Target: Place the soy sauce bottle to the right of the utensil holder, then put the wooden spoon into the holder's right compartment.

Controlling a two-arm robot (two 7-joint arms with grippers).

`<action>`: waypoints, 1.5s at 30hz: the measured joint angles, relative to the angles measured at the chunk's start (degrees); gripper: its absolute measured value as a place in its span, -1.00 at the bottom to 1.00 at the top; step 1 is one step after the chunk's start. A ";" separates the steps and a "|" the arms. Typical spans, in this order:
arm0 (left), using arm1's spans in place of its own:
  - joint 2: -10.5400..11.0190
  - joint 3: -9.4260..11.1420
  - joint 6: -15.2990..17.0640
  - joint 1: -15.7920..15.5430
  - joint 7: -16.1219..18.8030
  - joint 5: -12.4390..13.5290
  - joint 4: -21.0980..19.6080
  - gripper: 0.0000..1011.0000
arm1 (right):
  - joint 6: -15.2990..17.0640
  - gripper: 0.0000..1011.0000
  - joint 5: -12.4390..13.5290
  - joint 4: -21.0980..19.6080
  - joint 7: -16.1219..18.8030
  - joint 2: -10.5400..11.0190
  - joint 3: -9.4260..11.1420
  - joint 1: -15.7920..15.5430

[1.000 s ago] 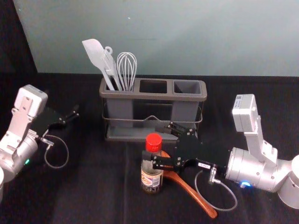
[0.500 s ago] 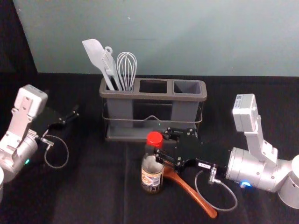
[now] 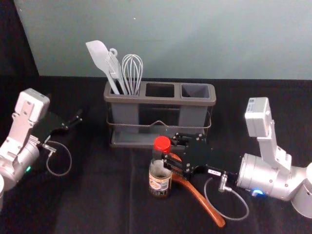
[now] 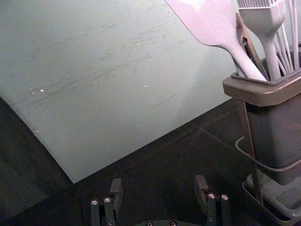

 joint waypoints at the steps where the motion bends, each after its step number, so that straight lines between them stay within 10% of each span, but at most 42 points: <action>1: 0.00 0.01 0.00 0.00 0.00 0.00 0.00 0.99 | 0.01 -0.22 0.35 -0.38 0.00 0.12 0.26 -0.22; 16: 0.00 0.00 0.00 0.00 0.00 0.00 0.00 0.99 | -0.07 -0.22 4.69 -7.63 -1.64 4.70 5.69 -4.50; 28: 0.00 0.00 0.00 0.00 0.00 0.00 0.00 0.99 | -3.01 -0.22 8.26 -8.99 -4.27 11.33 16.12 -12.70; 45: 0.00 0.01 0.00 0.00 0.00 0.00 0.00 0.99 | -4.25 -0.22 5.54 0.46 -5.78 9.00 20.25 -10.88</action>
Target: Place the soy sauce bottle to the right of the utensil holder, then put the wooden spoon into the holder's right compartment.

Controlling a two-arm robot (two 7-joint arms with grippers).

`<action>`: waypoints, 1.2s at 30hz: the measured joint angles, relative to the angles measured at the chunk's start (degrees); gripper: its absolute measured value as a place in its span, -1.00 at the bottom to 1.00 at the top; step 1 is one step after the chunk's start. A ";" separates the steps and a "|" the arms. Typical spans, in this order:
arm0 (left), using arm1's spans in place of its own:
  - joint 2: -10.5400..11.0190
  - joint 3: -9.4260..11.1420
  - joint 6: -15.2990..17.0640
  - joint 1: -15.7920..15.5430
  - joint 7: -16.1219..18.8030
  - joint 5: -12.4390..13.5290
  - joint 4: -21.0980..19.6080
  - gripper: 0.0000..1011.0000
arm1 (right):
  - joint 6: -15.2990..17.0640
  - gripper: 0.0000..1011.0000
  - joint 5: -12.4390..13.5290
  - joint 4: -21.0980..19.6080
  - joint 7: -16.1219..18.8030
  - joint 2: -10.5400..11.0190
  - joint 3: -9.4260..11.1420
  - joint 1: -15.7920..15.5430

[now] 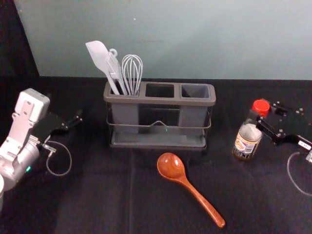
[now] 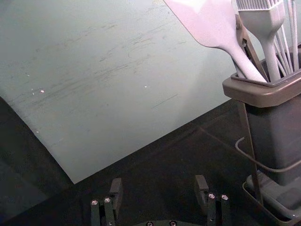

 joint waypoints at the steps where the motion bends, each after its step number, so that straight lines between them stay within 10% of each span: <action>1: 0.00 0.00 0.00 0.00 0.00 0.00 0.00 0.99 | 0.05 -0.22 -0.23 0.56 -0.01 -0.30 -0.08 0.40; 20: 0.00 0.00 0.00 0.00 0.00 0.00 0.00 0.99 | 3.31 -0.22 -3.74 10.58 1.18 -7.78 -4.82 11.38; 36: 0.00 0.00 0.00 0.00 0.00 0.00 0.00 0.99 | 4.82 -0.23 -3.98 13.78 0.80 -10.11 -6.35 14.65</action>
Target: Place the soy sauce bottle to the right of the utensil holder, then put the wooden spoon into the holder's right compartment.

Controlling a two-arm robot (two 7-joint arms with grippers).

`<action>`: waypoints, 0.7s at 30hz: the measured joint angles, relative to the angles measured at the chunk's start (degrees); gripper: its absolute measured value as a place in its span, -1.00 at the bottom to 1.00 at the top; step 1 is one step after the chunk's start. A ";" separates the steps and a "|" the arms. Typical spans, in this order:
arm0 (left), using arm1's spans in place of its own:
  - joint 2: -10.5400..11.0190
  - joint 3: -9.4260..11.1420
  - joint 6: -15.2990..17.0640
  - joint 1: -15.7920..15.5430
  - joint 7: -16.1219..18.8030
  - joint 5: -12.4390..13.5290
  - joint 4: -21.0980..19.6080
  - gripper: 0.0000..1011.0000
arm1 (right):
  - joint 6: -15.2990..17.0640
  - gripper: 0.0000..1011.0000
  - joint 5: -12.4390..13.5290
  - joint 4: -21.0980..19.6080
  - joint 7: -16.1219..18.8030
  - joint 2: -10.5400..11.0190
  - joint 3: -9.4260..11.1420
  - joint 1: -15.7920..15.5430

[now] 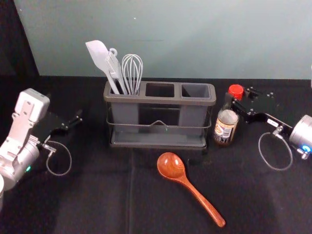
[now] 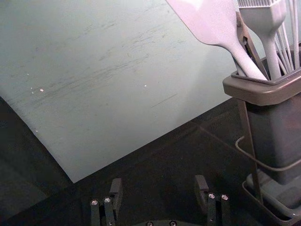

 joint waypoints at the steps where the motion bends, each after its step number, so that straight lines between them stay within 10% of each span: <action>1: 0.00 0.00 0.00 0.00 0.00 0.00 0.00 0.99 | 0.05 -0.23 -0.01 0.29 -0.01 -0.09 -0.10 0.12; 21: 0.00 0.00 0.00 0.00 0.00 0.00 0.00 0.99 | 0.61 -0.23 -0.40 2.15 -0.44 -0.69 -0.57 1.17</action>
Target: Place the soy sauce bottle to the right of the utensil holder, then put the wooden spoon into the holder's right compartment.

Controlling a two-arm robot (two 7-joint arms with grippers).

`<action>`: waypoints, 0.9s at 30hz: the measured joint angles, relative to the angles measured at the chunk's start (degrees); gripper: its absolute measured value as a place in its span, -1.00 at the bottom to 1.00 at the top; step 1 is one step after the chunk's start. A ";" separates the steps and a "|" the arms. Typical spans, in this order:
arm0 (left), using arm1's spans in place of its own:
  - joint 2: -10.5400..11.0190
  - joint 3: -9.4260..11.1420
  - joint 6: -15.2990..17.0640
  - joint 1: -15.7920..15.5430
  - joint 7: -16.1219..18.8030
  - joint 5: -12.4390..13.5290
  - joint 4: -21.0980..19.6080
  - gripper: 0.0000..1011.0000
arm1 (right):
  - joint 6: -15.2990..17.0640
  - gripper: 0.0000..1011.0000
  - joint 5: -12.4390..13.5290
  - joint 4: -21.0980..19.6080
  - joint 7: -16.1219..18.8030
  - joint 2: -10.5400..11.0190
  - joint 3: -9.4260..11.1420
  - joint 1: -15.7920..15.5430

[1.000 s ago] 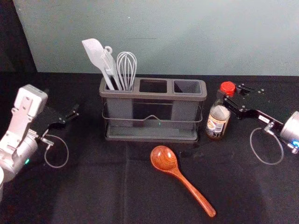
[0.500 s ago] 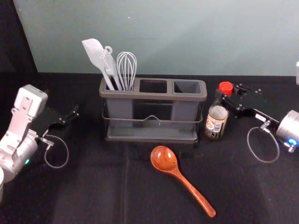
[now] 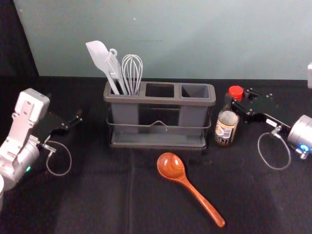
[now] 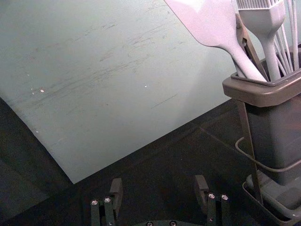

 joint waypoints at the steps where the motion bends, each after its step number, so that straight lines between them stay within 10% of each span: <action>1: 0.00 0.00 0.00 0.00 0.00 0.00 0.00 0.99 | 0.00 -0.22 0.00 -0.01 0.00 0.00 0.00 -0.01; 14: 0.00 0.00 0.00 0.00 0.00 0.00 0.00 0.99 | -0.02 -0.14 -0.01 -0.11 0.02 0.06 0.03 -0.09; 27: 0.00 0.00 0.00 0.00 0.00 0.00 0.00 0.99 | -0.07 0.69 0.00 -0.18 0.04 0.10 0.08 -0.13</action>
